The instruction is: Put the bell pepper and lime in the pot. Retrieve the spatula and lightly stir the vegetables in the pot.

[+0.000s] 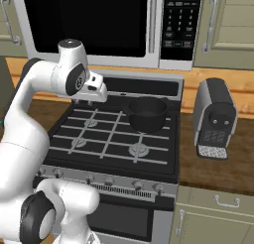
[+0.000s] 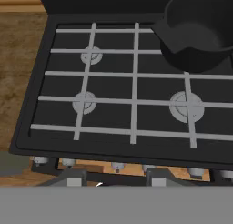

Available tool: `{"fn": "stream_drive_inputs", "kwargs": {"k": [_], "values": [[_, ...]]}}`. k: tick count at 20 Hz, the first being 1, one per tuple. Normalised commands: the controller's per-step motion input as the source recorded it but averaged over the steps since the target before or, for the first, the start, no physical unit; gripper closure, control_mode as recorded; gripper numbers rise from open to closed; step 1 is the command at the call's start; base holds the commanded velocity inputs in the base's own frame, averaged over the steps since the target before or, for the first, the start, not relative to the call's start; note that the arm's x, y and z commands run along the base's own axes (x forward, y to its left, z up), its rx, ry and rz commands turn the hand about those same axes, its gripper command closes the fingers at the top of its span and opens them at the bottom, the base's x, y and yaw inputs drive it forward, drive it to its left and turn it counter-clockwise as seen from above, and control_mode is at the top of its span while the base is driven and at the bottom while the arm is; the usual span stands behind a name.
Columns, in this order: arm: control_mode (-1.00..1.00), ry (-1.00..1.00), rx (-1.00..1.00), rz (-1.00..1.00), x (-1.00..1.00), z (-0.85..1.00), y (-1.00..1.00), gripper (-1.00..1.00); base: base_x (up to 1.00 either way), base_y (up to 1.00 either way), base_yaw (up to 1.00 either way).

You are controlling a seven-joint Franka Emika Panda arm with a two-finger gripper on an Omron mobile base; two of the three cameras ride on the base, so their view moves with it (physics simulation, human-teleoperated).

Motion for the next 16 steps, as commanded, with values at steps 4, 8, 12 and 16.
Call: {"fn": "stream_drive_inputs", "kwargs": {"k": [4, 8, 12, 16], "values": [[-1.0, -0.02, 0.0, 0.02, -0.36, 0.0, 0.25, -1.0, 0.0, 0.0, 0.0], [-1.0, -0.11, 0.0, 0.0, -0.61, 0.0, 0.7, -1.0, 0.0, 0.0, 0.0], [-1.0, -0.06, 0.0, 0.0, -0.61, 0.0, 0.82, -1.0, 0.0, 0.0, 0.0], [-1.0, -0.02, -0.05, 0.11, -0.4, -0.03, 0.92, -1.0, 0.0, 0.0, 0.0]]}}
